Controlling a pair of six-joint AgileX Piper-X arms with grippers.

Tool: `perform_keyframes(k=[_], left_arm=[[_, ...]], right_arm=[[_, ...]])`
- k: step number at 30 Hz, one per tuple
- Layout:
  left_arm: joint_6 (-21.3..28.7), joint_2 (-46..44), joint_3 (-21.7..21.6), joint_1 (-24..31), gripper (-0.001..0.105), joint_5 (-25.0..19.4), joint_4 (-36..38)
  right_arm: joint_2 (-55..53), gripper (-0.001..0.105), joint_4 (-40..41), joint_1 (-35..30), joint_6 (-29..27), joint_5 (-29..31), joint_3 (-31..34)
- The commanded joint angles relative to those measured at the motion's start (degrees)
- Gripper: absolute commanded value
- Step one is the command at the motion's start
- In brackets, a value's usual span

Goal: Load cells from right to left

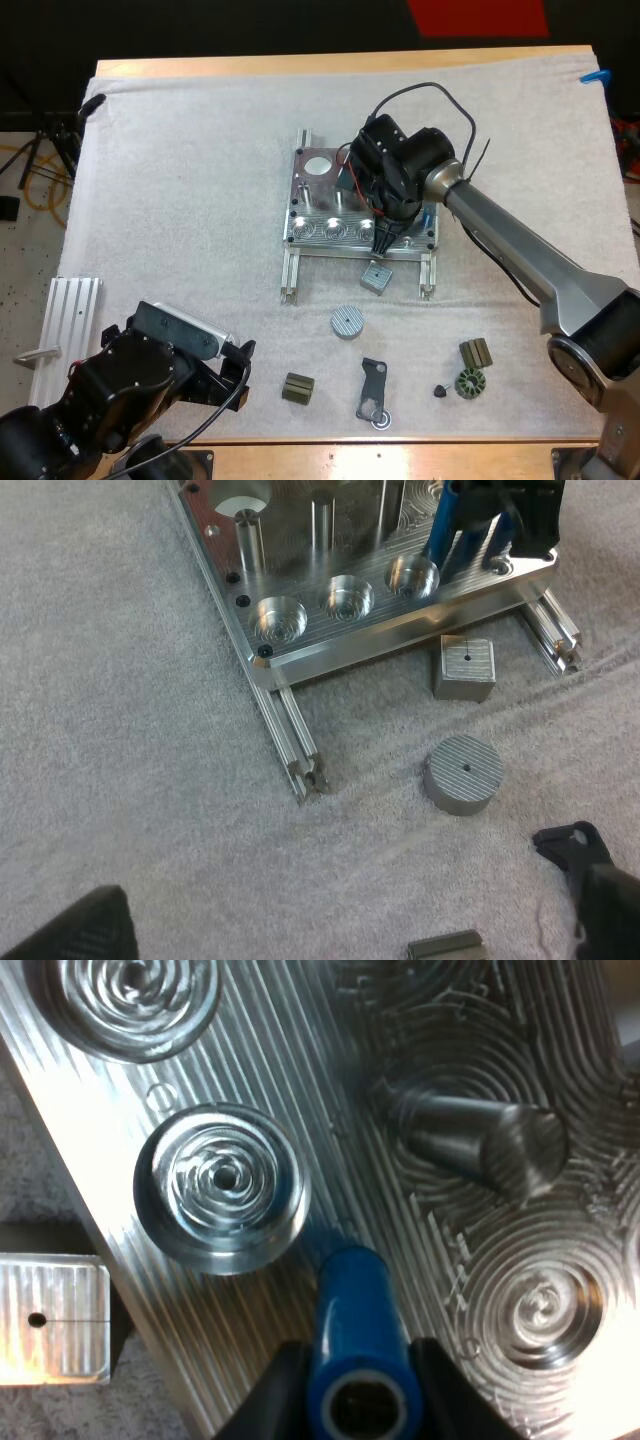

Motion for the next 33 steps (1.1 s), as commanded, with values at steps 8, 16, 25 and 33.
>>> perform_keyframes(k=[8,16,25,33], left_arm=[[-0.51,-0.35,-0.38,-0.11,0.085,-1.08,-0.17],[-0.51,-0.35,-0.38,-0.11,0.085,-1.08,-0.17],[-0.51,-0.35,-0.38,-0.11,0.085,-1.08,-0.17],[-0.51,-0.35,-0.38,-0.11,0.085,-1.08,-0.17]], right_arm=[[0.60,0.000,1.85,-0.28,0.15,-2.10,0.09],[0.60,0.003,1.24,-0.28,2.83,0.03,0.09],[-0.99,0.047,0.67,-0.28,4.10,-0.18,0.09],[-5.82,0.047,-0.65,-0.28,4.10,-0.97,0.09]])
